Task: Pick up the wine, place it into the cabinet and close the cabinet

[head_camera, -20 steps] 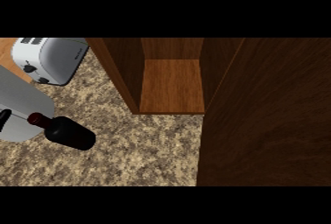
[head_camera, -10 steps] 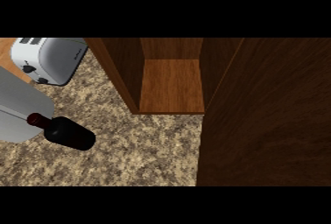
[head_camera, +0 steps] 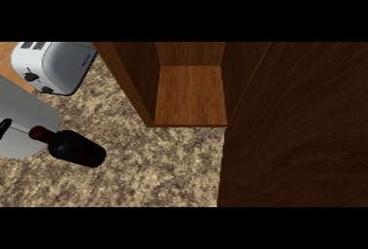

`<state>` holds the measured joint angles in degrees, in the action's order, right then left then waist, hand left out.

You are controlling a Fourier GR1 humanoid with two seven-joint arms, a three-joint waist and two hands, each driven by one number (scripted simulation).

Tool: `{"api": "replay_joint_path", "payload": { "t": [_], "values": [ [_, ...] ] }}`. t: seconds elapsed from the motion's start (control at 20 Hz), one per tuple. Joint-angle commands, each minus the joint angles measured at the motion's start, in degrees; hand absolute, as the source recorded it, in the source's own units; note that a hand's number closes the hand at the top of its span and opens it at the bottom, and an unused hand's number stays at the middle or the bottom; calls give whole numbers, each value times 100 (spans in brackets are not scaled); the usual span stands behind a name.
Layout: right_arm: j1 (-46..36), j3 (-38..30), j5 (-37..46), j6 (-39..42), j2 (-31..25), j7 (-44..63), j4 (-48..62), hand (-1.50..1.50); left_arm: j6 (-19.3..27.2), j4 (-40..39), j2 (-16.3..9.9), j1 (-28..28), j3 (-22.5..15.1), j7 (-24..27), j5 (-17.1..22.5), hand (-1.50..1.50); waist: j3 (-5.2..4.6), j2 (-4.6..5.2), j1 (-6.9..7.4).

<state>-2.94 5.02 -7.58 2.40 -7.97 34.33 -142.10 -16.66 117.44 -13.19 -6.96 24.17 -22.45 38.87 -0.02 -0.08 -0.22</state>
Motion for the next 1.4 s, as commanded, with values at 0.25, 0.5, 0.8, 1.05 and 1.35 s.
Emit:
{"api": "replay_joint_path", "payload": {
  "t": [0.25, 0.5, 0.8, 1.05, 1.35],
  "values": [
    [162, 148, -240, -34, 102, 307, -732, -150, -860, -1898, 3, 445, 63, 988, -521, -150, -4, 11, -52],
    [120, -300, -618, 89, -40, 448, -758, -150, -827, -2189, 103, 486, 188, 1556, -1046, -150, 0, 7, -31],
    [-294, -85, -342, -79, 6, 855, -947, -150, -1007, -2835, 8, 667, 125, 1921, -1360, -150, -2, 3, -26],
    [263, -367, -566, 194, 39, 311, -811, -150, -1292, -3595, -89, 748, 212, 2440, -1526, -150, 3, 6, -33],
    [-315, -41, -199, -81, 154, 789, -772, -150, -1346, -4154, 145, 825, -90, 3098, -2076, -150, -2, 6, -15]
  ]
}}
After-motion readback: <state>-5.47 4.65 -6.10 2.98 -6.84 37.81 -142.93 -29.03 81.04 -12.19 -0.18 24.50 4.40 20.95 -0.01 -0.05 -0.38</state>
